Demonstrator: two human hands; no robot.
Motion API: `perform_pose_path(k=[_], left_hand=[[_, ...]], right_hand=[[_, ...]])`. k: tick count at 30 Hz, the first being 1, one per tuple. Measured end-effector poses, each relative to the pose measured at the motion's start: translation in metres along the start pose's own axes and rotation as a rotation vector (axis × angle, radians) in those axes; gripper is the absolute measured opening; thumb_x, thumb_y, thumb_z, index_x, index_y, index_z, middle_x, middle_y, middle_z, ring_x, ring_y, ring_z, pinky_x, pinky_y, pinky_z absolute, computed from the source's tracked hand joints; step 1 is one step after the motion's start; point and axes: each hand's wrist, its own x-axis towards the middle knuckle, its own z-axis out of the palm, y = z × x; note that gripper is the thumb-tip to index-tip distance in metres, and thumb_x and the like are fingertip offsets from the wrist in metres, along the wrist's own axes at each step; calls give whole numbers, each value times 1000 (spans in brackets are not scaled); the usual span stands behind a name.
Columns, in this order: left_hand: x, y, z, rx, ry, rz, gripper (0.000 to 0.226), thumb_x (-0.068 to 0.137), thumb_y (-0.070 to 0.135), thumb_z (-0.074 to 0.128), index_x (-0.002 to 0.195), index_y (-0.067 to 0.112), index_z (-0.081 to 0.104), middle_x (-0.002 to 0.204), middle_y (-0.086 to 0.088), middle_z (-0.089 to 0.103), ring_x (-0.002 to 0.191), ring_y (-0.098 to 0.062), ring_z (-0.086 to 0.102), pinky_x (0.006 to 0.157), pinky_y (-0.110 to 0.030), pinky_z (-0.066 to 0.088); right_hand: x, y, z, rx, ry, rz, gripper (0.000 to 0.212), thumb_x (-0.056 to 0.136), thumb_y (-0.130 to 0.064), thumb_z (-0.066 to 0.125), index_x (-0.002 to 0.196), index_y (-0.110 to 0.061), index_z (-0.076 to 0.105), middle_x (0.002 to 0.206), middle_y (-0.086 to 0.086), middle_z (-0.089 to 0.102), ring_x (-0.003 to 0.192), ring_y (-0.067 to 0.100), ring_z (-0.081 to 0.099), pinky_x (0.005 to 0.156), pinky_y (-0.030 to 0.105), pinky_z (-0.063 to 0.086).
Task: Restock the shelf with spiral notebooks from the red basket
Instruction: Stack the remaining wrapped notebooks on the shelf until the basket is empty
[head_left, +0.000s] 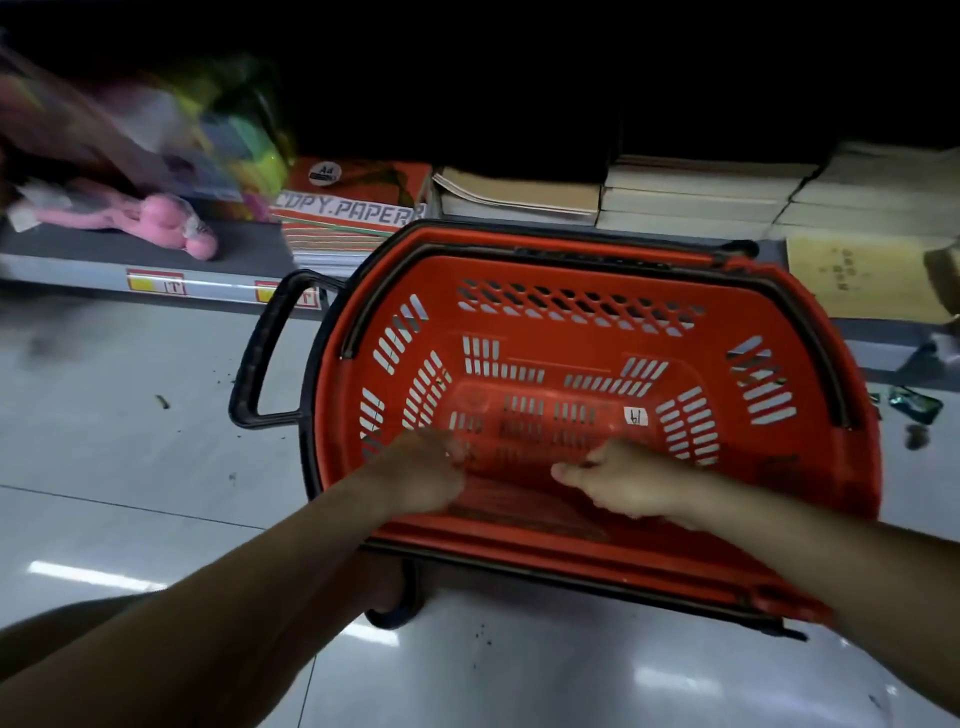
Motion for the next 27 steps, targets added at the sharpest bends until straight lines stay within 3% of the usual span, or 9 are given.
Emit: perform_pose_path(k=[2,5,8,11,15,18,21,24,27], left_hand=[[-1,-1,10,214,-4,-10,52,83,42,42,126,20,62,132,-7,62,119,-27,59,103,-36,46],[2,-1,13,246,-60,-51,55,77,44,41,117,15,66,125,-9,66,112,-27,62,98,-39,50],[3,0,13,174,-43,-45,47,77,35,46,111,11,68,114,-9,69,103,-25,65,88,-34,54],[3,3,7,17,47,-61,21,91,18,53,96,8,71,91,-6,69,77,-18,65,62,-25,50],[-9,5,-6,-339,314,-111,13,86,13,66,89,4,74,86,-8,75,75,-21,69,65,-30,57],[-36,12,-12,-699,469,-50,5,84,6,72,81,10,73,81,-2,71,69,-15,65,59,-25,55],[-69,12,-25,-1095,344,35,11,86,-6,68,82,4,64,84,-14,67,72,-24,68,59,-28,62],[-103,2,-33,-1280,90,138,30,86,0,70,110,-15,62,129,-33,60,110,-35,69,78,-31,62],[-137,-4,-23,-1349,-7,270,32,91,2,62,121,-10,61,136,-24,60,116,-26,67,91,-31,59]], right_hand=[[2,7,15,-15,-9,45,64,95,-58,54,131,-5,58,137,11,59,121,25,58,97,27,44],[5,11,34,38,16,85,71,92,-57,59,139,-5,53,146,12,53,133,28,51,109,31,40],[11,13,37,177,114,90,50,82,-47,75,113,-9,68,115,7,69,106,23,64,87,26,50],[9,8,23,358,217,76,30,77,-31,85,86,-11,63,81,2,62,76,16,60,55,22,46],[-3,-5,1,792,257,55,43,75,0,84,108,-1,57,102,11,63,97,23,66,67,33,60],[-25,-17,-8,1007,235,7,31,79,15,71,107,6,61,112,15,63,85,20,64,55,28,58],[-68,-27,-18,1138,171,-75,16,89,15,58,93,0,61,111,14,60,89,19,61,60,27,52],[-115,-28,-29,1263,141,-195,21,95,9,54,116,5,58,122,13,60,105,22,63,70,32,56],[-161,-27,-29,1222,110,-361,24,99,-1,53,123,1,58,120,16,68,101,26,72,73,35,63]])
